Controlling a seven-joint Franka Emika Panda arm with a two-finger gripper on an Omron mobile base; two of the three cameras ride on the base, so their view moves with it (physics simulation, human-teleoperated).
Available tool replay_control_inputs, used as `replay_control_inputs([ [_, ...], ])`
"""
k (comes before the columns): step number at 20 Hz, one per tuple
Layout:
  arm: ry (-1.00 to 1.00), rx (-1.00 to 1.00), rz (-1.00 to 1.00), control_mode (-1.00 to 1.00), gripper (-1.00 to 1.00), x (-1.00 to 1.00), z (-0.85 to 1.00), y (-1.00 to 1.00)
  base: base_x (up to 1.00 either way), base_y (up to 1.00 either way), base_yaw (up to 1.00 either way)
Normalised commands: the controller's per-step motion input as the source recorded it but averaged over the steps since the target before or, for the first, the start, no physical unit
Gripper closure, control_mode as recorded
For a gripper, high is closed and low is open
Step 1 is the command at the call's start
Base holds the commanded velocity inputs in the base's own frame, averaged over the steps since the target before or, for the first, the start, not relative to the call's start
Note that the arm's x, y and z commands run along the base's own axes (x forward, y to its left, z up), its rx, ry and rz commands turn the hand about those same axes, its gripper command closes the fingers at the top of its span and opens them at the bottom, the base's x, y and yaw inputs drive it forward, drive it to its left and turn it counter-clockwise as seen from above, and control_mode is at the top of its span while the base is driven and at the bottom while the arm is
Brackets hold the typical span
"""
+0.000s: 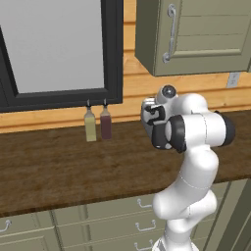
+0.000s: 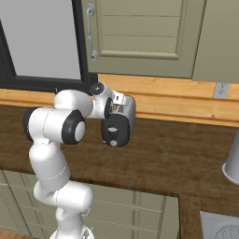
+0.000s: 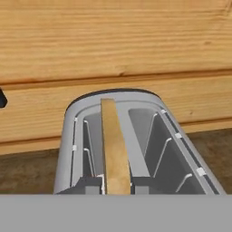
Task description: Start the toaster. Once the lever pops up, take the bread to the plate on the dining counter.
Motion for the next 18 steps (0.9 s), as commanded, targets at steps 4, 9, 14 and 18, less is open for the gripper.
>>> replay_control_inputs([
  [4,-0.24,0.07,0.00,-1.00,1.00,-0.02,0.34,-0.13,0.00,0.00,0.00],
  [9,-0.25,0.10,0.00,-1.00,1.00,-0.05,0.49,-0.15,0.00,0.00,0.00],
  [14,-0.28,0.13,0.00,-1.00,1.00,-0.09,0.64,-0.26,0.00,0.00,0.00],
  [18,-0.19,0.18,0.00,-1.00,1.00,-0.27,0.66,-0.44,0.00,0.00,0.00],
])
